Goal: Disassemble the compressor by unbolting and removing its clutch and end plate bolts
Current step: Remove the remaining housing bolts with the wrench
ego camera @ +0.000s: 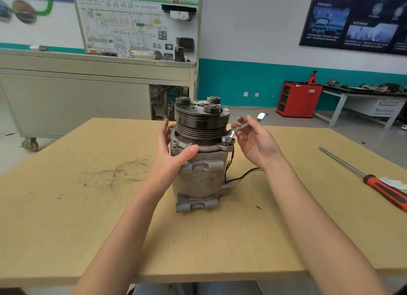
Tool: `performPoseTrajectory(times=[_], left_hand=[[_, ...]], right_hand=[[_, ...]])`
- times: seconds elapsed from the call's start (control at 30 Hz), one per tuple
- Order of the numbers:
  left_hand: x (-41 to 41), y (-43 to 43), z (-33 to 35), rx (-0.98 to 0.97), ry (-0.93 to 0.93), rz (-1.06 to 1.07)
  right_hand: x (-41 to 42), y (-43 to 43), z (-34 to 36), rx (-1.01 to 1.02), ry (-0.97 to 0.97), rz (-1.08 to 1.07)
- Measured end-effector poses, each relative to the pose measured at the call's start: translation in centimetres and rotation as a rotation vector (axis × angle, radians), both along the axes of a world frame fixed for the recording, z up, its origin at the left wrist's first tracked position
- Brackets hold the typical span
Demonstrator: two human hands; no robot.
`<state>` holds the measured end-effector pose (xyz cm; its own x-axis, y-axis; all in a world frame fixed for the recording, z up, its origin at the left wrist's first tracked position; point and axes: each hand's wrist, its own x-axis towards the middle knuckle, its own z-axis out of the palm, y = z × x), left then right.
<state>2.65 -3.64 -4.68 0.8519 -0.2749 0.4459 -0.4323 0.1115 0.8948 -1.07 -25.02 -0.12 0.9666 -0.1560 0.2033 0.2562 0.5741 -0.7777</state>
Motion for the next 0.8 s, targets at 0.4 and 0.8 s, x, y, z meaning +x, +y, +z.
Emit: performPoseTrajectory(times=[0.4,0.8], left_hand=[[-0.2,0.0,0.1,0.012,0.001,0.000],[0.2,0.0,-0.3,-0.006,-0.012,0.007]], right_hand=[[-8.4,6.4,-0.4,-0.701,-0.553,-0.931],[-9.6,8.3,-6.6,-0.703,-0.611,-0.932]])
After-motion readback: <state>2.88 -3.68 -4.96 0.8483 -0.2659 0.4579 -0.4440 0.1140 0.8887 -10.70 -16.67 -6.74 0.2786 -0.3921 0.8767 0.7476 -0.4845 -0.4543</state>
